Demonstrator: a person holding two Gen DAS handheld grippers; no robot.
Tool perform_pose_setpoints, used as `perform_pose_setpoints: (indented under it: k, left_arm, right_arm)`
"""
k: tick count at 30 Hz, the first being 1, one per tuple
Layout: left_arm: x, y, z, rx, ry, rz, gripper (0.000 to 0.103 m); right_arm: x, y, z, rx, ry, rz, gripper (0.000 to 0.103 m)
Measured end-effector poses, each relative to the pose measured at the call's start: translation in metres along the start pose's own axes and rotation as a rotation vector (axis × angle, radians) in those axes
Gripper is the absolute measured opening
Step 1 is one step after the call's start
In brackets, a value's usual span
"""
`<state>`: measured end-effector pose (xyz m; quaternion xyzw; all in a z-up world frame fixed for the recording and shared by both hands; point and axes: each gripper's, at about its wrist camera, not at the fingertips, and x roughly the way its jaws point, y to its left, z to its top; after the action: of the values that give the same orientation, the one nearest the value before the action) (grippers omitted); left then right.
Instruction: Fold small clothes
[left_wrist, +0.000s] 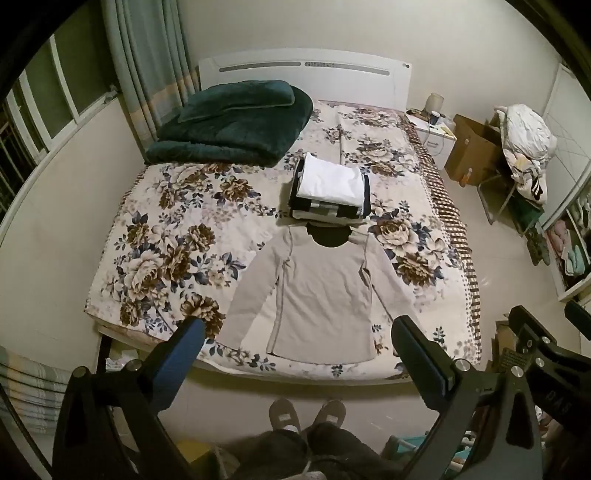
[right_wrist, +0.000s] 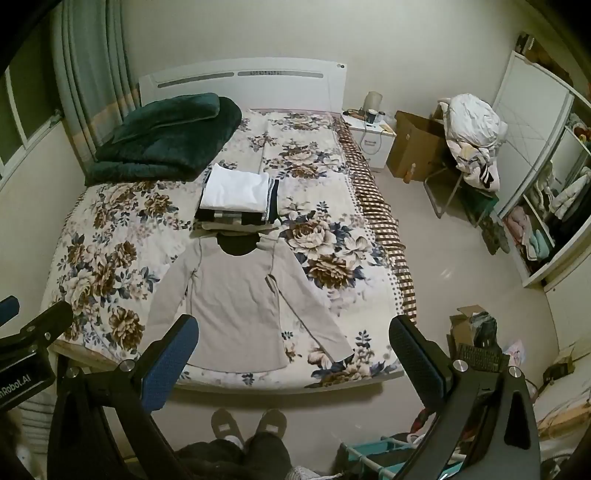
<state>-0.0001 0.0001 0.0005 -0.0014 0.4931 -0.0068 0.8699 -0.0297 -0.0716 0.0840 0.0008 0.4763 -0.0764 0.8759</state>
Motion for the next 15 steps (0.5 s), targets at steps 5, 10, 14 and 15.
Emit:
perform_pose_setpoints:
  k: [5,10,14,15]
  left_arm:
    - [-0.0001,0.0001,0.0001,-0.001,0.0,0.0,0.103]
    - [-0.0002,-0.0002,0.0002,0.001,-0.003,0.004,0.103]
    - [-0.0001,-0.0001,0.0001,0.001,-0.003,0.003,0.103]
    - [-0.0001,-0.0001,0.0001,0.001,-0.003,0.002,0.103]
  right_arm:
    - [-0.0006,0.0005,0.0004,0.001,-0.001,0.0,0.103]
    - [-0.0019,0.0011,0.0009,0.001,-0.002,0.0,0.103]
    - [-0.0028,0.0014,0.0016,0.001,-0.003,0.0,0.103]
    - [-0.0033,0.0016,0.0015,0.001,-0.004,0.0,0.103]
